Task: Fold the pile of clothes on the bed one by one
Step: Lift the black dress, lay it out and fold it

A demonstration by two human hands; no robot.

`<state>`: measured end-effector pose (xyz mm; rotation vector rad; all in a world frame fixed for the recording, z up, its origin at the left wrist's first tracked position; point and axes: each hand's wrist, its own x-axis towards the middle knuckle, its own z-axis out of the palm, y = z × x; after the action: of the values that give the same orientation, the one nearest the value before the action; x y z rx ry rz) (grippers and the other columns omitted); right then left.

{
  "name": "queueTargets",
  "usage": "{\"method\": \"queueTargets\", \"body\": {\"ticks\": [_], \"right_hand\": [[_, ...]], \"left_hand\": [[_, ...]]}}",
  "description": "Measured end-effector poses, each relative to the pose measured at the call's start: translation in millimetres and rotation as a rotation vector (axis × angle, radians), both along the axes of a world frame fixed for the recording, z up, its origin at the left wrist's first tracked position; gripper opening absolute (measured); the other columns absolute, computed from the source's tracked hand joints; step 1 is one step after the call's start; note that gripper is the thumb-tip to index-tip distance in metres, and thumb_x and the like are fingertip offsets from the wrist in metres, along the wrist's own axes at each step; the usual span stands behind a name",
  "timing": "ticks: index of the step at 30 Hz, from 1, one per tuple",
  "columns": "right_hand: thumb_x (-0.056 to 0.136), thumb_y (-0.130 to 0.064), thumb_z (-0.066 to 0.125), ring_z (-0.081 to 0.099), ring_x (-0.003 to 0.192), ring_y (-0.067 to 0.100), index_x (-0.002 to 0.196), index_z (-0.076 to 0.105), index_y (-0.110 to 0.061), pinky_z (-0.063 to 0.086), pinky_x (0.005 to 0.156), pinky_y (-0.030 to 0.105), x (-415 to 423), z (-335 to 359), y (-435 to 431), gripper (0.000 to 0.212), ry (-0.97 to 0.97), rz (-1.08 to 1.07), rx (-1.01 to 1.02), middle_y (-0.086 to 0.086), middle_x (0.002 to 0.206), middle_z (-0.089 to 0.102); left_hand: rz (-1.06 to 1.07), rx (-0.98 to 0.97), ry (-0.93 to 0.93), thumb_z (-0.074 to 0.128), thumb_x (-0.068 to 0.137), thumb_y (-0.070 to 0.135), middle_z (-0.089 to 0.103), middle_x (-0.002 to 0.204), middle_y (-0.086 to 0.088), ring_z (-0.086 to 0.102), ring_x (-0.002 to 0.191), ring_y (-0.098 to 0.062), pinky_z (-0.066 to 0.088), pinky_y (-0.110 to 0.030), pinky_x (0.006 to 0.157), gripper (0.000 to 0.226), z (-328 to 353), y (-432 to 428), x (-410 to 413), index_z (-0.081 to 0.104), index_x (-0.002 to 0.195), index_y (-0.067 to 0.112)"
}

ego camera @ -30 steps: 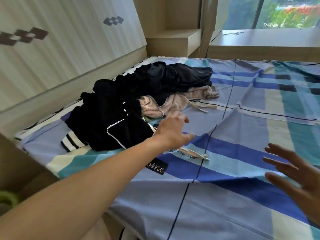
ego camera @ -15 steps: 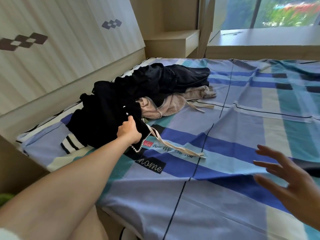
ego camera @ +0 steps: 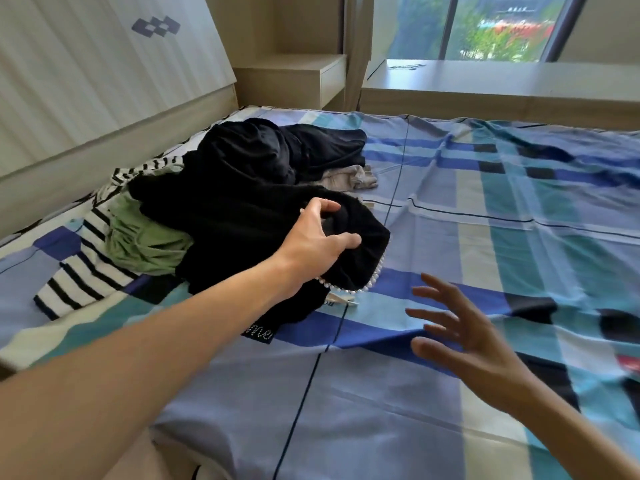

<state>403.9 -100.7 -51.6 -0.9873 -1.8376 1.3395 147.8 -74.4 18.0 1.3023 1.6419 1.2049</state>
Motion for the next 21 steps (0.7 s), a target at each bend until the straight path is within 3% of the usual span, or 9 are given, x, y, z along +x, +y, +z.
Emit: {"method": "queueTargets", "body": {"ticks": [3, 6, 8, 10, 13, 15, 18, 20, 21], "right_hand": [[0.063, -0.032, 0.091, 0.063, 0.121, 0.012, 0.139, 0.05, -0.038, 0.053, 0.093, 0.025, -12, 10, -10, 0.086, 0.23, 0.056, -0.148, -0.009, 0.132, 0.065], [0.055, -0.039, 0.096, 0.068, 0.113, 0.023, 0.121, 0.07, -0.031, 0.059, 0.085, 0.038, -9, 19, -16, 0.071, 0.443, -0.111, -0.282, 0.007, 0.121, 0.072], [0.065, -0.021, 0.086, 0.071, 0.106, 0.028, 0.122, 0.068, -0.019, 0.06, 0.074, 0.044, 3, 21, -14, 0.06, 0.524, -0.256, -0.345, 0.014, 0.117, 0.072], [0.067, -0.003, 0.073, 0.071, 0.097, 0.027, 0.115, 0.068, -0.012, 0.062, 0.069, 0.04, 16, 28, -10, 0.049, 0.531, -0.347, -0.344, 0.016, 0.11, 0.074], [0.068, 0.012, 0.066, 0.071, 0.091, 0.024, 0.103, 0.07, -0.01, 0.06, 0.08, 0.039, 28, 41, -6, 0.042, 0.464, -0.352, -0.282, 0.014, 0.099, 0.075], [0.075, 0.026, 0.055, 0.072, 0.079, 0.021, 0.102, 0.068, -0.004, 0.058, 0.069, 0.033, 39, 51, -5, 0.042, 0.399, -0.319, -0.254, 0.013, 0.087, 0.074], [0.075, 0.032, 0.048, 0.067, 0.066, 0.018, 0.088, 0.069, -0.005, 0.055, 0.059, 0.028, 64, 61, -3, 0.044, 0.331, -0.318, -0.211, 0.009, 0.072, 0.069], [0.067, 0.025, 0.056, 0.063, 0.066, 0.02, 0.077, 0.073, -0.012, 0.053, 0.058, 0.028, 77, 69, -3, 0.042, 0.329, -0.302, -0.169, 0.011, 0.071, 0.065], [0.061, 0.018, 0.058, 0.062, 0.07, 0.024, 0.076, 0.075, -0.017, 0.053, 0.064, 0.033, 83, 72, -3, 0.041, 0.333, -0.292, -0.155, 0.014, 0.075, 0.063]], "left_hand": [[-0.23, -0.038, -0.053, 0.079, 0.084, 0.027, 0.068, 0.11, 0.003, 0.068, 0.103, -0.012, 0.055, -0.03, 0.094, 0.049, -5, -20, 53, 0.053, 0.126, 0.027], [-0.491, -0.183, -0.147, 0.066, 0.094, 0.036, 0.07, 0.116, -0.004, 0.069, 0.106, -0.019, 0.057, -0.034, 0.086, 0.043, 3, -34, 86, 0.053, 0.132, 0.023], [-0.577, -0.237, -0.12, 0.056, 0.102, 0.031, 0.069, 0.12, -0.008, 0.069, 0.107, -0.023, 0.058, -0.036, 0.082, 0.033, 19, -36, 92, 0.055, 0.133, 0.02], [-0.561, -0.134, 0.095, 0.055, 0.102, 0.03, 0.074, 0.108, -0.004, 0.072, 0.095, -0.019, 0.058, -0.035, 0.082, 0.024, 29, -32, 92, 0.062, 0.122, 0.02], [-0.336, 0.193, 0.476, 0.062, 0.095, 0.035, 0.073, 0.088, 0.009, 0.068, 0.084, -0.008, 0.055, -0.033, 0.083, 0.016, 28, -22, 86, 0.067, 0.108, 0.027], [-0.278, 0.295, 0.53, 0.069, 0.09, 0.039, 0.068, 0.11, 0.012, 0.061, 0.104, -0.005, 0.051, -0.029, 0.094, 0.033, 25, -16, 84, 0.062, 0.12, 0.03], [-0.491, 0.164, 0.472, 0.071, 0.081, 0.06, 0.043, 0.151, 0.017, 0.036, 0.14, 0.0, 0.03, -0.028, 0.115, 0.079, 23, -8, 77, 0.035, 0.149, 0.041], [-0.641, 0.028, 0.46, 0.069, 0.076, 0.069, 0.051, 0.142, 0.024, 0.045, 0.133, 0.005, 0.034, -0.029, 0.114, 0.08, 21, -8, 78, 0.034, 0.146, 0.051], [-0.679, -0.007, 0.486, 0.07, 0.077, 0.066, 0.06, 0.129, 0.024, 0.054, 0.121, 0.007, 0.041, -0.028, 0.107, 0.068, 19, -9, 81, 0.043, 0.138, 0.053]]}}
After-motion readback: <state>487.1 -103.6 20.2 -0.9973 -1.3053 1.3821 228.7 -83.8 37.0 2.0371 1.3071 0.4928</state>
